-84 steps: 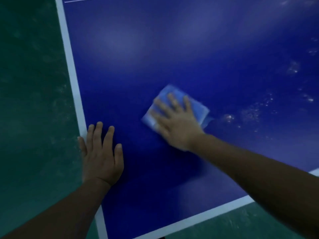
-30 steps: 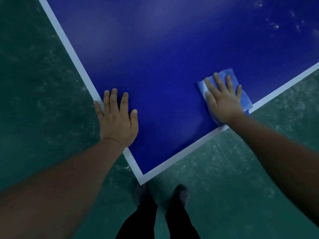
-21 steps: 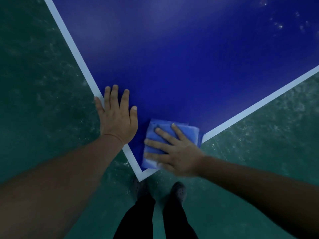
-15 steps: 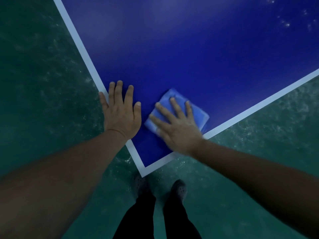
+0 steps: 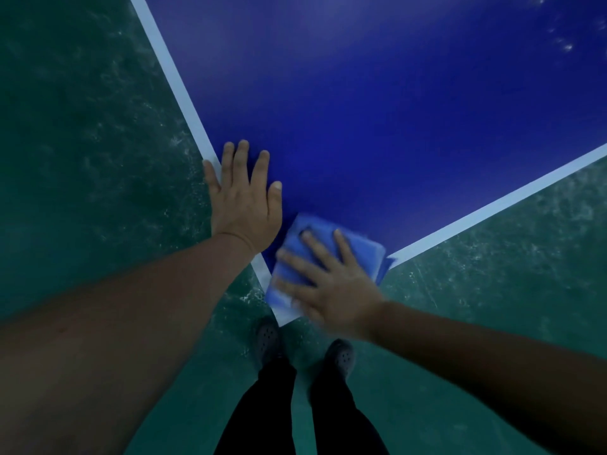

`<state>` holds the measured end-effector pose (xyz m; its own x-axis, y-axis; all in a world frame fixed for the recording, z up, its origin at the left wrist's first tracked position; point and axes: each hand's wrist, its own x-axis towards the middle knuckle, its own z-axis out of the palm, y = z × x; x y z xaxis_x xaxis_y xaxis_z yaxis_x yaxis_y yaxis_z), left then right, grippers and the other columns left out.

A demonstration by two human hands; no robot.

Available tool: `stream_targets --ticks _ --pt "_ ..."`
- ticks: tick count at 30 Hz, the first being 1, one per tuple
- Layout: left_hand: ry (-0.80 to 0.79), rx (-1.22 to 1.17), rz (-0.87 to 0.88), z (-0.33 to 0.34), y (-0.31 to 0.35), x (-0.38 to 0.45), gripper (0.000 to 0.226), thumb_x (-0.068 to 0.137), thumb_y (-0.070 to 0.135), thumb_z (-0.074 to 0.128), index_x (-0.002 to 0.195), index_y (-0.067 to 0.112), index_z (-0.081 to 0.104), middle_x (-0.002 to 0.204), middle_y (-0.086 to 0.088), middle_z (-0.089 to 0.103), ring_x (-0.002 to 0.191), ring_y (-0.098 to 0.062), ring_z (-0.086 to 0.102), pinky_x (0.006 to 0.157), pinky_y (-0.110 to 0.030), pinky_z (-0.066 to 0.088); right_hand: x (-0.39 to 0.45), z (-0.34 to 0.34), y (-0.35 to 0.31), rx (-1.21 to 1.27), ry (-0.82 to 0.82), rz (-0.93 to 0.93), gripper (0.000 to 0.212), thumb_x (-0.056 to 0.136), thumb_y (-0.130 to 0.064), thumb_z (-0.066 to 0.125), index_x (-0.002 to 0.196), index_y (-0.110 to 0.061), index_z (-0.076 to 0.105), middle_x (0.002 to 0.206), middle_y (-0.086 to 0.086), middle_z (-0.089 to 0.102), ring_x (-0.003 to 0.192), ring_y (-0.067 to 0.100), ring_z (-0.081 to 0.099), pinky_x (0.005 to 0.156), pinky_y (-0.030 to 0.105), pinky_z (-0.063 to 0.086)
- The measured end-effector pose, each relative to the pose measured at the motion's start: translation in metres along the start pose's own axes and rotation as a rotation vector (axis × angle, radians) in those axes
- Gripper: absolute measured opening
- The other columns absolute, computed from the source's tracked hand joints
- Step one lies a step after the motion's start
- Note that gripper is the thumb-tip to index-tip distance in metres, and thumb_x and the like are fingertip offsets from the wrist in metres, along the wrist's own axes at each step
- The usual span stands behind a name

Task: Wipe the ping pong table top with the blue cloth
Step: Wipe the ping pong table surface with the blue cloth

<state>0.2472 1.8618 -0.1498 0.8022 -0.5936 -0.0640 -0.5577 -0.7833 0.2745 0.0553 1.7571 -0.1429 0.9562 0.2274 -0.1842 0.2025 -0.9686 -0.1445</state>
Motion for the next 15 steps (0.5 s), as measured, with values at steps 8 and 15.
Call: stream_targets --ticks 8,15 --pt "-0.002 0.004 -0.007 0.000 0.000 0.000 0.065 0.099 0.045 0.015 0.154 0.015 0.029 0.163 -0.015 0.018 0.152 -0.031 0.005 0.121 -0.056 -0.003 0.000 -0.011 0.032 0.020 0.016 0.101 0.048 0.105 -0.050 0.027 0.153 -0.044 0.031 0.166 -0.005 0.017 0.154 0.036 0.003 0.116 0.070 0.006" --pt "-0.017 0.007 -0.012 0.002 0.000 0.001 0.065 0.099 0.046 0.016 0.155 0.015 0.027 0.163 -0.015 0.015 0.152 -0.031 0.003 0.121 -0.056 -0.005 -0.005 -0.008 0.070 -0.075 0.006 0.027 0.054 0.098 -0.048 0.032 0.150 -0.036 0.038 0.162 0.003 0.029 0.149 0.044 0.021 0.111 0.073 0.008"
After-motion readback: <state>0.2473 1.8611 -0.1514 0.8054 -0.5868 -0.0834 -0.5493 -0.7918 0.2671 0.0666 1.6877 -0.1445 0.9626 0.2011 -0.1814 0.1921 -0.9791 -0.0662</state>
